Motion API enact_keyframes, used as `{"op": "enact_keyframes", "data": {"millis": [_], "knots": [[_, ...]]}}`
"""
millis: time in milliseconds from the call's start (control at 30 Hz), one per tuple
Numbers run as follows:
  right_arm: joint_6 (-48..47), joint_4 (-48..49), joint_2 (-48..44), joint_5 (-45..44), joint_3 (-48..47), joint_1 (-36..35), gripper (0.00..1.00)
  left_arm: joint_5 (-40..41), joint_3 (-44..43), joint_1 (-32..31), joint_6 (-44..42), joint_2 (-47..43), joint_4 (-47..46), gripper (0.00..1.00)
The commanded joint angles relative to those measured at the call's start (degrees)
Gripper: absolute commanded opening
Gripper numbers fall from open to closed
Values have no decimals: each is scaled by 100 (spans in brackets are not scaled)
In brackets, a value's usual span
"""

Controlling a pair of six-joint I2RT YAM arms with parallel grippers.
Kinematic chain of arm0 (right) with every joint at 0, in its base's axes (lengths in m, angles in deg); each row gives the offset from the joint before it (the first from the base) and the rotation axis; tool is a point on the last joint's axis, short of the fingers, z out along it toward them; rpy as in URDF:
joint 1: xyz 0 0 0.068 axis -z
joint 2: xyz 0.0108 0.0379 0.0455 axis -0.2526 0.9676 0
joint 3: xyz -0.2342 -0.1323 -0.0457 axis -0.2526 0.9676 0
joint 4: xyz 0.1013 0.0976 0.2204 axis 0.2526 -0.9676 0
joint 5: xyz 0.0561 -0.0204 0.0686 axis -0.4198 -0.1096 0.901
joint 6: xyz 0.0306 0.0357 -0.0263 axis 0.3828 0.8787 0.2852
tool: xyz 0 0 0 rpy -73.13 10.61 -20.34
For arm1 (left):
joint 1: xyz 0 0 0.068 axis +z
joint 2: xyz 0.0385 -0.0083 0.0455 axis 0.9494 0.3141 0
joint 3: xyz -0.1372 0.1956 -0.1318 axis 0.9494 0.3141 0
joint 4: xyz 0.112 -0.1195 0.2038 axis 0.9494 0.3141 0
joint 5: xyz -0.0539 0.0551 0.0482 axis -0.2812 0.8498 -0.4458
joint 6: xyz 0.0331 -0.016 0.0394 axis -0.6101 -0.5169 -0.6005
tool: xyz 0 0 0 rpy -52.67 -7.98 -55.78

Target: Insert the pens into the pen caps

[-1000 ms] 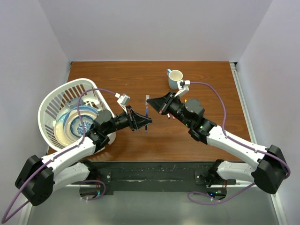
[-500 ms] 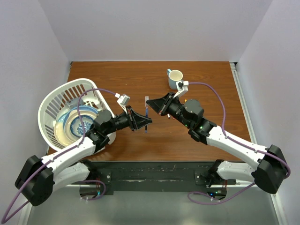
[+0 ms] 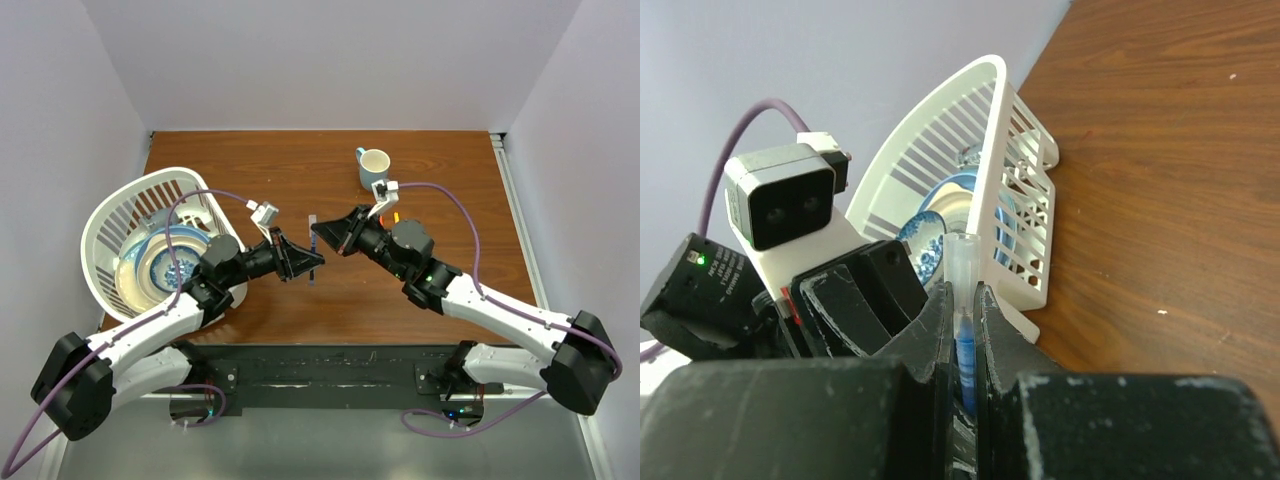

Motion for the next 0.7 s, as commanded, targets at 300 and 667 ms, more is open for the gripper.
{"op": "enact_keyframes", "data": {"millis": [300, 667], "knots": [[-250, -358, -275, -754, 470, -832, 0, 406, -393, 50, -121, -105, 69, 0], [-680, -709, -371, -1169, 532, -1185, 0, 476, -692, 76, -331, -148, 455, 0]]}}
